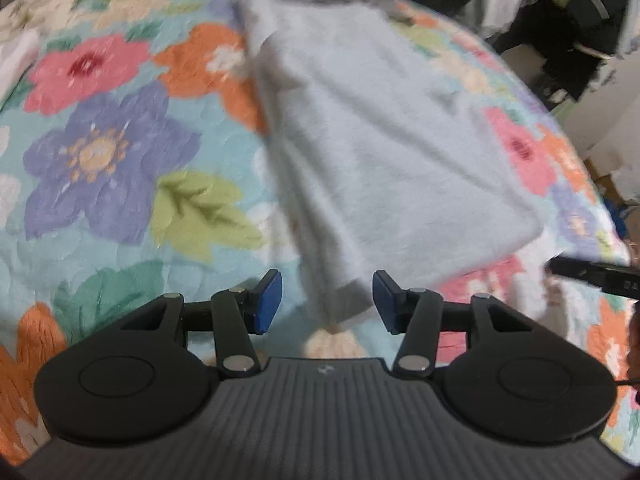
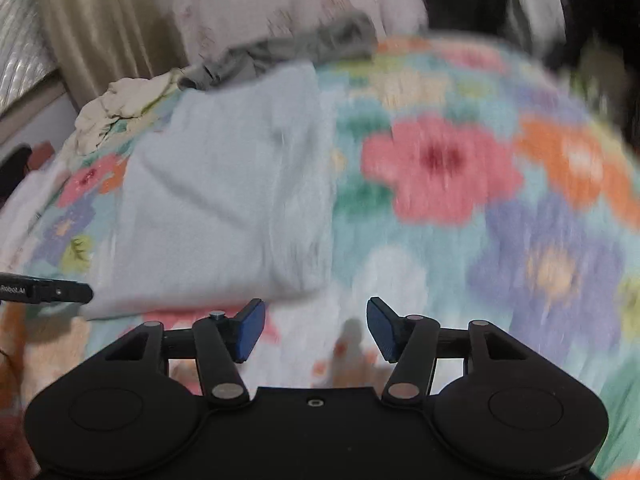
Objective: Fold clothes
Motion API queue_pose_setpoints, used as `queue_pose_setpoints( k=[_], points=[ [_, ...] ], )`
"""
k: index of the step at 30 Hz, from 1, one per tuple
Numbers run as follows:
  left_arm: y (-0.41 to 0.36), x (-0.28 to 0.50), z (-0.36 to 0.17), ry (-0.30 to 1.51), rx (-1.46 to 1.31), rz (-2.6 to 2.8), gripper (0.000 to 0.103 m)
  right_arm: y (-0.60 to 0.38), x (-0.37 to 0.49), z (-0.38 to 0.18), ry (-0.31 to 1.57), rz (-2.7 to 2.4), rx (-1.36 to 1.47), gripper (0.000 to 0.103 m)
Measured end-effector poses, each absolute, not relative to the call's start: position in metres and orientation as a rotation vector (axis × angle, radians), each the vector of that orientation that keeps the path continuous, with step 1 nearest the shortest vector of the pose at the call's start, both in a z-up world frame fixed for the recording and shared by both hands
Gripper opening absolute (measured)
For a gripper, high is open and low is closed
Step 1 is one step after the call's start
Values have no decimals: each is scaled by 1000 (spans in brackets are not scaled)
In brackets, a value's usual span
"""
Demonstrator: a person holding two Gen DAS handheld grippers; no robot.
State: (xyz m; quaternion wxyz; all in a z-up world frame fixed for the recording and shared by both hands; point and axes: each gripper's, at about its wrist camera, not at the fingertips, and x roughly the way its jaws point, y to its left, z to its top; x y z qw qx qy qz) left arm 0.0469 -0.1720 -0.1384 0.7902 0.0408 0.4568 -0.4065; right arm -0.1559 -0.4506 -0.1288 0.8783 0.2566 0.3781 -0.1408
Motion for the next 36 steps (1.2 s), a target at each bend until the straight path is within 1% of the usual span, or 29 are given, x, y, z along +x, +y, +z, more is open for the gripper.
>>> queue_pose_setpoints(
  k=[3,5,8,10,12,13,14,15,16,17,20,22,23,25,27,28,29,31,32,33,34,36],
  points=[
    [-182,31,-128,905,169,-979,50,-464,-159,-146,738,-198,841,62],
    [-194,19,-122,844,288,-1064,56,-469,-153,-162,716,-173,1006,62],
    [-210,8,-121,732,432,-1129,58,-483,-143,-184,677,-202,1210,63],
    [-215,7,-126,698,473,-1157,59,-487,-134,-184,649,-203,1220,63],
    [-217,8,-136,745,505,-1206,63,-490,-125,-182,622,-201,1215,64],
    [-218,8,-142,780,520,-1234,70,-490,-122,-182,607,-198,1208,64],
    [-219,7,-147,790,542,-1247,72,-489,-119,-181,590,-194,1200,63],
    [-220,3,-149,759,573,-1233,72,-489,-116,-180,574,-190,1192,62],
    [-221,-2,-150,712,606,-1207,72,-489,-116,-180,553,-191,1191,52],
    [-223,-6,-151,666,638,-1181,72,-488,-117,-180,535,-194,1185,38],
    [-229,-8,-153,618,626,-1125,72,-488,-118,-168,510,-173,1131,33],
    [-234,-8,-155,592,615,-1084,72,-491,-119,-157,490,-154,1097,33],
    [-239,-10,-156,570,627,-1052,74,-492,-119,-151,473,-140,1093,32],
    [-247,-12,-157,540,627,-989,74,-493,-118,-141,436,-114,1088,32],
    [-249,-9,-153,537,568,-970,59,-495,-116,-132,422,-119,1075,32],
    [-247,-5,-151,551,531,-968,36,-497,-116,-129,421,-125,1069,32],
    [-245,-3,-149,560,512,-961,19,-500,-116,-125,420,-131,1063,32],
    [-241,1,-144,566,491,-946,16,-504,-112,-126,451,-145,1067,33],
    [-240,4,-143,578,462,-945,16,-506,-109,-127,469,-151,1070,38],
    [-240,7,-141,590,433,-944,15,-508,-107,-129,487,-158,1073,41],
    [-240,10,-140,598,416,-942,14,-507,-106,-133,504,-171,1077,51],
    [-241,12,-142,598,415,-940,13,-503,-105,-142,522,-191,1052,52]
  ],
)
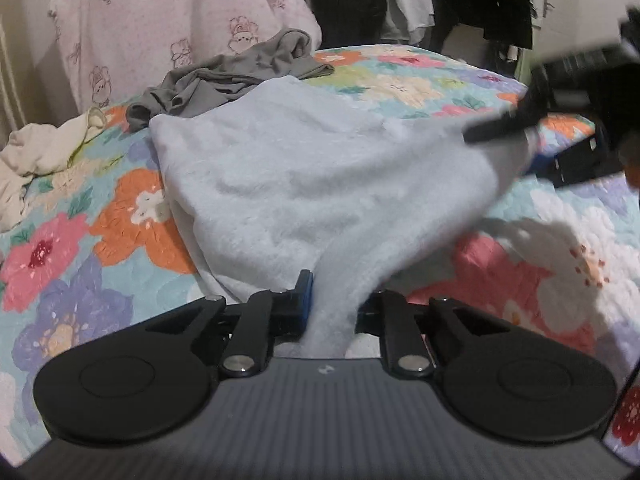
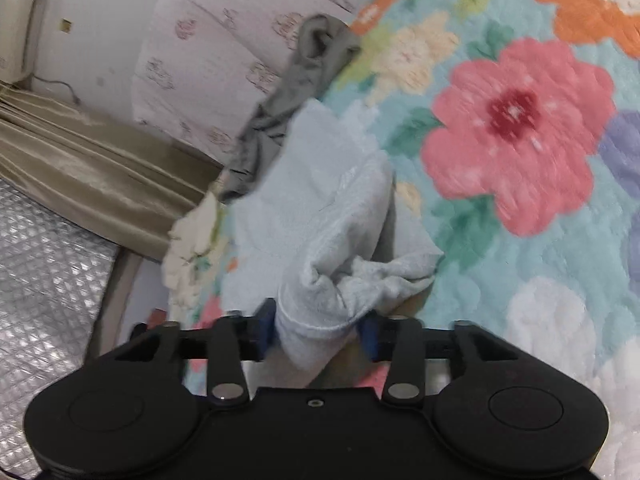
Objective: Fold clothes
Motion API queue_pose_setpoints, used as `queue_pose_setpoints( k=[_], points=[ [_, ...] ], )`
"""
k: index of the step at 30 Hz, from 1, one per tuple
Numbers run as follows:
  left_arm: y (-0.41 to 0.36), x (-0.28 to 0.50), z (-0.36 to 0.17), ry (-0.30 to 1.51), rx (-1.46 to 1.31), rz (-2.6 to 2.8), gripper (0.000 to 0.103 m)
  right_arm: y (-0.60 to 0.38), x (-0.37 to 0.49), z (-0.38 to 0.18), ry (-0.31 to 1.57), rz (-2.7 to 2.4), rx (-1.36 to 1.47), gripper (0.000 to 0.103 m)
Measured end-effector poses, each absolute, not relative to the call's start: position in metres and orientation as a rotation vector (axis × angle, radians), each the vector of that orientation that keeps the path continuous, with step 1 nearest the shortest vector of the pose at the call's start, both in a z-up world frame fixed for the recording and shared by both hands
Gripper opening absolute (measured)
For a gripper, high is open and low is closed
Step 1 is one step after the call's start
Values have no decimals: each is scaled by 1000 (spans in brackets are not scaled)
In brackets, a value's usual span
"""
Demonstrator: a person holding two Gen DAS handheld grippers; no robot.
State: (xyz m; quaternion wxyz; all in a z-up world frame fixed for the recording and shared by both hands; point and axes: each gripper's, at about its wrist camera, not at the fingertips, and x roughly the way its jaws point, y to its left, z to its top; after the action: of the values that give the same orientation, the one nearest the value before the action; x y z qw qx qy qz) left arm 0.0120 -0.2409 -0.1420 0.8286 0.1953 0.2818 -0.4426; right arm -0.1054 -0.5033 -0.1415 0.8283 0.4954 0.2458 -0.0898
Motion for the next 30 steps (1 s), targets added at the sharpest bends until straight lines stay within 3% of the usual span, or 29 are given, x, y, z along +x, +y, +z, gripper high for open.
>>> queue_pose_setpoints(
  k=[2,5,11,20,24,30],
  points=[
    [-240,6,-143,580,455,-940,12,-498,-110,-145,523,-183,1010,34],
    [-234,1,-138,601,418,-938,12,-489,-118,-140,514,-148,932,31],
    [-212,8,-121,649,233,-930,11,-479,-133,-126,475,-92,912,30],
    [-172,-53,-104,701,210,-893,10,-448,-169,-105,583,-30,924,30],
    [-152,-68,-89,714,44,-910,10,-432,-197,-95,632,-1,904,30],
    [-150,-81,-85,729,91,-891,9,-428,-213,-98,620,-14,978,30]
  ],
)
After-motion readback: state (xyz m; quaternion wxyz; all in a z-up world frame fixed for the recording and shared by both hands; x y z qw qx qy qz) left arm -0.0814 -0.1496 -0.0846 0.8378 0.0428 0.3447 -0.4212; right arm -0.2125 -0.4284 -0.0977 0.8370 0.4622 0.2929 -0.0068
